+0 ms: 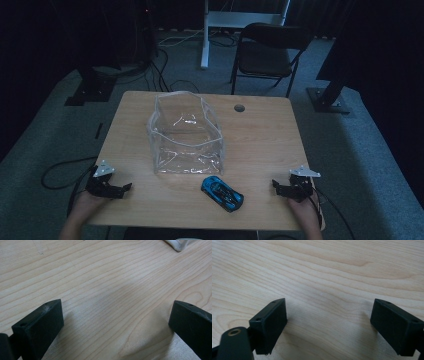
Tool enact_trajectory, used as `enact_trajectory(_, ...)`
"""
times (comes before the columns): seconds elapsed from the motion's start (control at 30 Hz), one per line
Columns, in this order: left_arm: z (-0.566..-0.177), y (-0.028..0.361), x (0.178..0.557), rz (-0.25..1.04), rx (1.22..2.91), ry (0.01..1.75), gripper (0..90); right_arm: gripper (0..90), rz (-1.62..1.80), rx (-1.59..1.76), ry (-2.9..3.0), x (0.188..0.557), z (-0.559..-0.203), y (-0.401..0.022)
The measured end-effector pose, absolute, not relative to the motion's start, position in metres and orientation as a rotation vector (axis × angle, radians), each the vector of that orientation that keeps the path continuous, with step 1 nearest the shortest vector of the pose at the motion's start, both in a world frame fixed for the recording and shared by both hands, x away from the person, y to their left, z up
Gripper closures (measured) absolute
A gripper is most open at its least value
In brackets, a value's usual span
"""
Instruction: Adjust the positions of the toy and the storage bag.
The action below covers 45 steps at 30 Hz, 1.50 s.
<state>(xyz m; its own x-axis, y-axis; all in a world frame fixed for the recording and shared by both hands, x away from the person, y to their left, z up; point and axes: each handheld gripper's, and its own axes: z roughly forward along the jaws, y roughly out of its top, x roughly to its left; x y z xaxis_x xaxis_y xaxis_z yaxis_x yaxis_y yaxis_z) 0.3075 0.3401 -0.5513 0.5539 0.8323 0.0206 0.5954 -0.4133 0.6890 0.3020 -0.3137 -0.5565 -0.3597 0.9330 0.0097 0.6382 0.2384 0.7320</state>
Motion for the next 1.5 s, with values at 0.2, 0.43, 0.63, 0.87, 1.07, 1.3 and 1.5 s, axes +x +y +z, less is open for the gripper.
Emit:
enact_trajectory(0.2,-0.551,0.339,0.308,0.489,2.147,1.163,0.2,12.1,0.926,1.414,2.108,0.301,-0.557,-0.314)
enact_trajectory(0.43,-0.551,0.339,0.308,0.488,2.146,1.161,0.3,13.2,0.928,1.410,2.108,0.301,-0.557,-0.314)
enact_trajectory(0.63,-0.551,0.339,0.308,0.482,2.155,1.143,0.3,12.4,0.905,1.419,2.134,0.299,-0.554,-0.313)
enact_trajectory(0.87,-0.551,0.339,0.308,0.477,2.158,1.132,0.3,11.5,0.966,1.407,2.195,0.292,-0.549,-0.303)
enact_trajectory(1.07,-0.551,0.339,0.308,0.477,2.160,1.128,0.3,11.6,1.031,1.368,2.269,0.289,-0.541,-0.287)
enact_trajectory(1.3,-0.551,0.339,0.308,0.476,2.160,1.125,0.3,11.6,1.090,1.271,2.315,0.285,-0.519,-0.257)
enact_trajectory(1.5,-0.551,0.339,0.308,0.476,2.161,1.125,0.3,11.7,1.167,1.180,2.374,0.281,-0.506,-0.225)
